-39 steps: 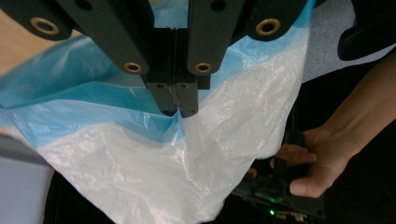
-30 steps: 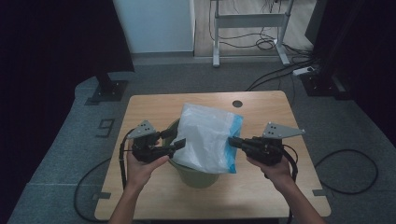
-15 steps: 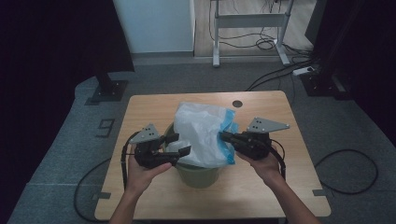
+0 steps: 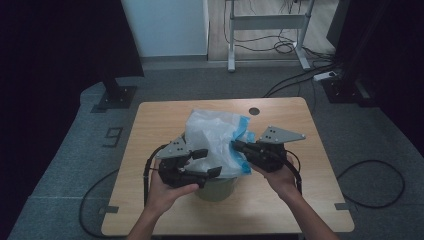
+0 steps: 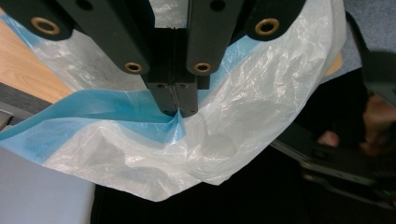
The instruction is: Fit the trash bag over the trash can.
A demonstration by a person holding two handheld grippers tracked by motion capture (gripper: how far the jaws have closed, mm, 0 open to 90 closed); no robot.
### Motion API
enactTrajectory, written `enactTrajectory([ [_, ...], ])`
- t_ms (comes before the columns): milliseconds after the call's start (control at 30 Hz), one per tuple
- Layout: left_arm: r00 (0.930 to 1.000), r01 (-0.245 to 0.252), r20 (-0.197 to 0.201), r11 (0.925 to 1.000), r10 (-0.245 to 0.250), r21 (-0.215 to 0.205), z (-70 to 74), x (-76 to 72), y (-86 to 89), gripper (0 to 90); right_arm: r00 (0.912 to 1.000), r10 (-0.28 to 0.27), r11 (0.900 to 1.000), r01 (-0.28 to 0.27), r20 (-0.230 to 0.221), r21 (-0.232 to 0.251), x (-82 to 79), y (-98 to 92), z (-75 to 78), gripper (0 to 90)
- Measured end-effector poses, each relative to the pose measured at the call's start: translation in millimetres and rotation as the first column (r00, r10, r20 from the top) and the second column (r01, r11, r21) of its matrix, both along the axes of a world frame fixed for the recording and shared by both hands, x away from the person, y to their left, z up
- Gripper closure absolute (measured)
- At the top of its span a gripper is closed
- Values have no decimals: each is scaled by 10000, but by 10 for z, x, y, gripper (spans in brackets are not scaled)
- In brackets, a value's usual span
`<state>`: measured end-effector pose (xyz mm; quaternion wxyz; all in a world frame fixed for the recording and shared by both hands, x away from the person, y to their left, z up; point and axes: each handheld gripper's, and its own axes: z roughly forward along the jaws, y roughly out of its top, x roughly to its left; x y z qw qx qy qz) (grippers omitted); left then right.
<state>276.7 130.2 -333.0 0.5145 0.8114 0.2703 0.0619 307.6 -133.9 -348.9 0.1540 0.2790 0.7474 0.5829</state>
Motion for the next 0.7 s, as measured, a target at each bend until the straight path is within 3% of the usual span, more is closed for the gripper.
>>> enactTrajectory([
  [100,9999,-59,-115,10000,59,49,-30,37,-61,250,9999,136,9999,-136,-1,80,-20,15,0,889],
  [200,9999,-81,-83,9999,82,70,-47,57,-98,307,9994,346,9993,-347,48,162,-44,28,-4,889],
  [333,9997,220,129,9993,-216,-289,-61,59,-76,553,9988,467,9988,-469,161,120,-82,44,-4,889],
  [500,9987,407,318,9983,-395,-409,-69,43,-34,824,9986,496,9986,-499,157,197,-96,26,-1,888],
  [600,9985,365,419,9983,-346,-452,-74,45,-12,883,9986,508,9983,-512,153,264,-98,16,2,871],
  [700,9988,275,417,9978,-250,-601,-79,57,42,895,9988,458,9978,-465,158,468,-111,-16,14,734],
])
